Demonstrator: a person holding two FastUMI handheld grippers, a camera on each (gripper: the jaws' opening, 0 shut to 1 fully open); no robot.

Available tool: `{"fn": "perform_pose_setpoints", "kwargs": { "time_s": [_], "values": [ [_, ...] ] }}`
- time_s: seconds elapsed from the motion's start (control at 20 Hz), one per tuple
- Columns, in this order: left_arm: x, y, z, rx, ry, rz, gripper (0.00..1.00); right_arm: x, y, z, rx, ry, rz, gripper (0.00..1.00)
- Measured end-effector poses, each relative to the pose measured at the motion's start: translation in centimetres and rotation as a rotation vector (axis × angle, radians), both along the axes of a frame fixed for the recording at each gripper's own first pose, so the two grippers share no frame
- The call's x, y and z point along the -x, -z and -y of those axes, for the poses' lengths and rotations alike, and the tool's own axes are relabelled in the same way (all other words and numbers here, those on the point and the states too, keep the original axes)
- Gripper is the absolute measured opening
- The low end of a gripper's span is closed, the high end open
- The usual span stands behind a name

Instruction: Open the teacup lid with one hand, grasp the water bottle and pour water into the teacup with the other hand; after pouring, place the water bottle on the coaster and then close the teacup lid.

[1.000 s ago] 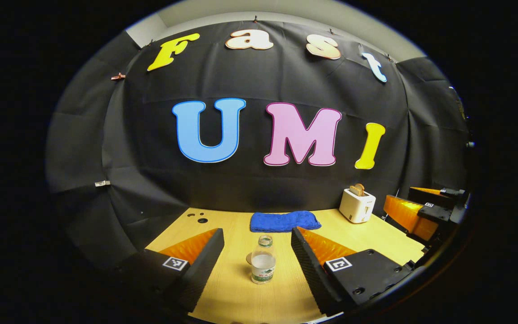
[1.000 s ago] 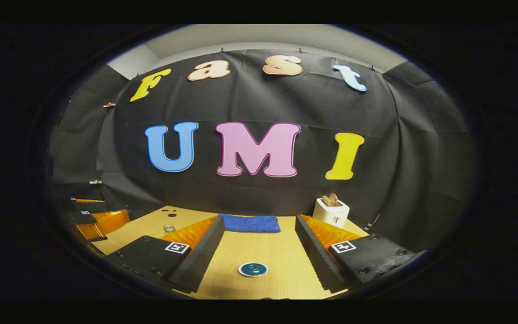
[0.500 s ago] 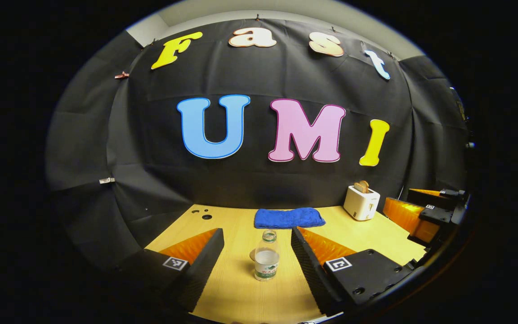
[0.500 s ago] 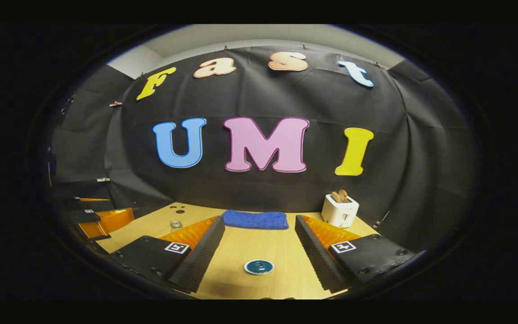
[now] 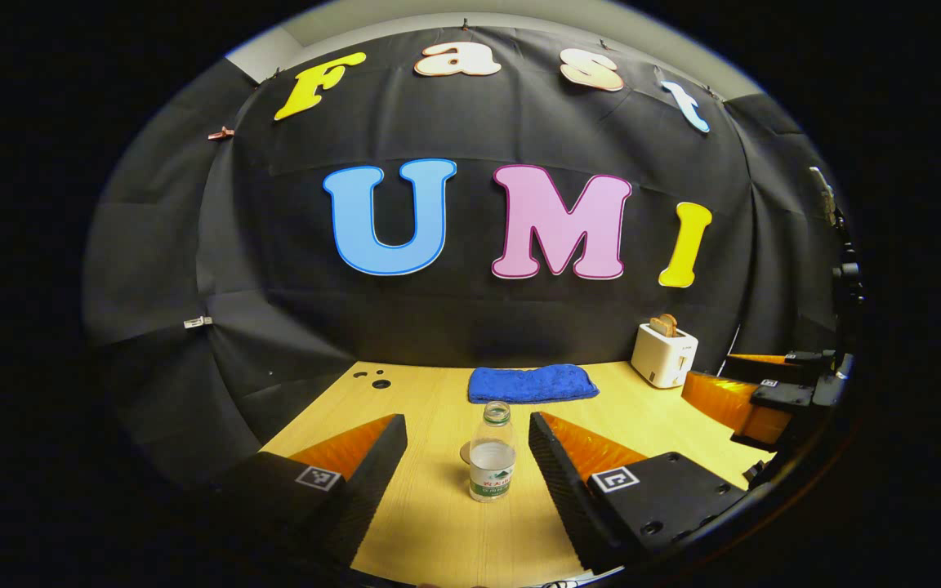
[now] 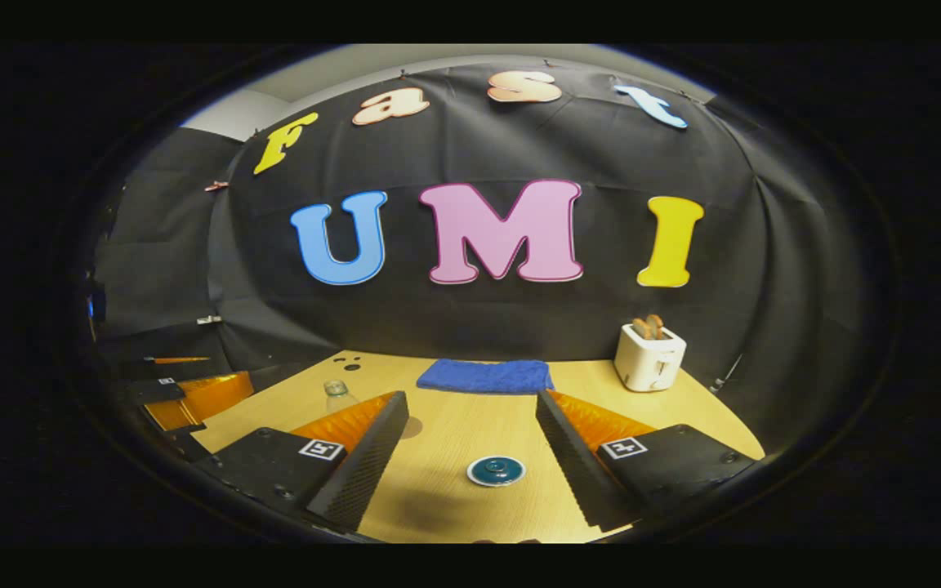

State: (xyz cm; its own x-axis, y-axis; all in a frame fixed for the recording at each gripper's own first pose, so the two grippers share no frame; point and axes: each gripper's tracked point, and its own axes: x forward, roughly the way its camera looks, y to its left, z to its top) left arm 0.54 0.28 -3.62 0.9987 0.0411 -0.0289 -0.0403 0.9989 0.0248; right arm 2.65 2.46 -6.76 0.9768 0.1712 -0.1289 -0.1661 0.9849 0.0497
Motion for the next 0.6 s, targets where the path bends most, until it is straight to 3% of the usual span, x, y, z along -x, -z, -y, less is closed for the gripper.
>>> {"fn": "perform_pose_setpoints", "kwargs": {
  "time_s": [0.2, 0.35, 0.6],
  "values": [
    [-2.5, 5.4, 0.8, 0.028, -0.004, -0.034, 0.95, -3.6, 5.3, 0.4, 0.087, -0.007, 0.018, 0.98],
    [-4.9, 9.3, 1.2, 0.044, -0.009, -0.062, 0.96, -5.9, 11.0, 0.9, 0.071, 0.027, -0.037, 0.98],
    [-7.2, 13.7, -0.2, 0.119, -0.039, -0.085, 0.95, -7.6, 16.2, 0.6, 0.111, 0.062, -0.039, 0.98]
  ]
}}
